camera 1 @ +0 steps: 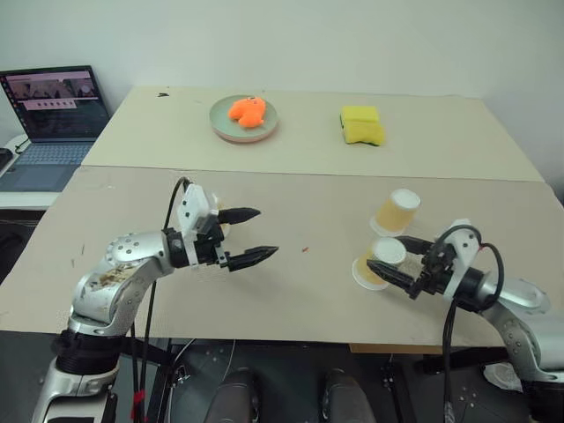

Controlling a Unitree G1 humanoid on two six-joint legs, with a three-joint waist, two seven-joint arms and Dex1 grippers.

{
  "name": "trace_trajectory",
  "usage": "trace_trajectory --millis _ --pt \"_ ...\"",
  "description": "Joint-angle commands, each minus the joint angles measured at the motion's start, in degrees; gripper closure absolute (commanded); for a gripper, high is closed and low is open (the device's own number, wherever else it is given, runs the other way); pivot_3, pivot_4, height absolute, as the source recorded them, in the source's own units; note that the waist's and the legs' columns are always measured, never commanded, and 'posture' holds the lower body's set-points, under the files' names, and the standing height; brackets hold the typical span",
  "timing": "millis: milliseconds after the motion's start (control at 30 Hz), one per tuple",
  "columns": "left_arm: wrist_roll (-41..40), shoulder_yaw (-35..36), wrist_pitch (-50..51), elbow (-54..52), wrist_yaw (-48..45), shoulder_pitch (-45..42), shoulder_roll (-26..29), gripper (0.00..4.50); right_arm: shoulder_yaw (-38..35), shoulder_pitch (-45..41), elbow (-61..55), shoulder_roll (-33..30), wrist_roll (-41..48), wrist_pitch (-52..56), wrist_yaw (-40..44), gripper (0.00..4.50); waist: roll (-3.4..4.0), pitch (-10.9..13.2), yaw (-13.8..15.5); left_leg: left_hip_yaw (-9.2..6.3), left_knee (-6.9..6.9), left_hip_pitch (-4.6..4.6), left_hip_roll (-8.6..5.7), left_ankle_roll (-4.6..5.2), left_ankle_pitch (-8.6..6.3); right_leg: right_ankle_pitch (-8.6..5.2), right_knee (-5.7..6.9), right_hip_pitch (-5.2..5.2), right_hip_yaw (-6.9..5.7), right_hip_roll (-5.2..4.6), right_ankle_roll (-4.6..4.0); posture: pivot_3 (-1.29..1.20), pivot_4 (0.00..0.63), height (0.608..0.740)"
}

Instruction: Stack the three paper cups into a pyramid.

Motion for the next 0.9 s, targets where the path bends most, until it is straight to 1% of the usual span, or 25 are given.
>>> trace_trajectory --millis 33,67,133,200,300,467,600,700,900 --pt "-2.46 4.76 1.70 -1.93 2.62 2.19 0.61 0.00 -0.62 -1.03 1.08 0.12 -0.18 -2.60 1.35 1.06 0.00 0.00 0.00 0.00 0.00 0.00 0.00 0.00 0.00 0.00 0.00 0.00 0.00 0.00 0.00 0.00 0.150 0.673" --pt "-3.24 5.95 2.51 -2.16 3.31 2.94 0.74 0.00 -0.58 -1.24 1.38 0.08 -0.21 -2.82 1.63 1.43 0.00 0.00 -0.01 0.00 0.00 0.00 0.00 0.00 0.00 0.00 0.00 0.00 0.00 0.00 0.00 0.00 0.150 0.673" --pt "-5.22 8.59 4.44 -2.48 4.82 4.13 0.81 0.00 -0.41 -2.17 2.07 0.16 -0.11 -2.54 1.66 1.85 0.00 0.00 -0.05 -0.01 0.00 0.00 0.01 0.00 0.00 0.00 0.01 0.00 0.00 0.00 0.00 0.00 0.150 0.673" --pt "-6.63 10.98 5.88 -2.43 6.31 5.18 1.00 0.00 0.30 -4.01 2.93 0.60 -0.40 -2.44 1.33 1.85 0.00 0.00 -0.07 -0.01 0.00 0.00 0.02 -0.01 0.00 0.00 0.03 -0.01 0.00 0.00 0.00 0.00 0.150 0.673" --pt "-8.97 15.35 7.79 -2.55 7.72 7.64 1.89 0.00 3.97 -10.44 4.38 2.52 -1.17 -2.37 1.40 1.85 0.00 0.00 -0.74 0.00 0.00 0.01 0.03 -0.03 0.02 0.00 0.07 -0.04 0.01 0.00 -0.01 0.00 0.150 0.673" --pt "-9.61 16.67 8.15 -4.07 7.33 10.74 3.42 0.00 12.59 -23.12 8.94 9.52 -1.13 -1.32 4.93 1.85 -0.01 0.02 -1.60 0.00 -0.06 0.01 0.05 -0.15 0.09 -0.01 0.19 -0.17 0.01 0.02 -0.03 0.00 0.150 0.673" --pt "-8.86 16.06 7.27 -5.92 9.31 11.13 3.01 0.00 17.72 -31.49 17.39 14.52 -3.34 -3.66 9.28 1.85 -0.05 0.04 -1.15 0.00 -0.07 -0.02 0.01 -0.37 0.21 -0.01 0.17 -0.17 0.00 0.00 -0.04 0.00 0.150 0.673" --pt "-11.31 17.47 8.48 -8.86 11.76 11.70 2.01 0.00 20.54 -36.43 25.08 17.65 -5.96 -7.03 12.35 1.85 -0.10 0.07 -0.85 0.00 -0.06 -0.07 -0.03 -0.38 0.22 -0.01 0.08 -0.16 -0.04 -0.05 -0.03 0.00 0.150 0.673" --pt "-13.53 18.64 8.71 -13.70 14.92 15.29 1.28 0.00 23.12 -44.75 42.53 22.38 -11.99 -16.57 17.19 1.85 -0.11 0.08 -1.48 0.03 -0.07 -0.10 -0.01 -0.54 0.30 -0.01 0.19 -0.28 -0.03 -0.04 -0.04 0.00 0.150 0.673"
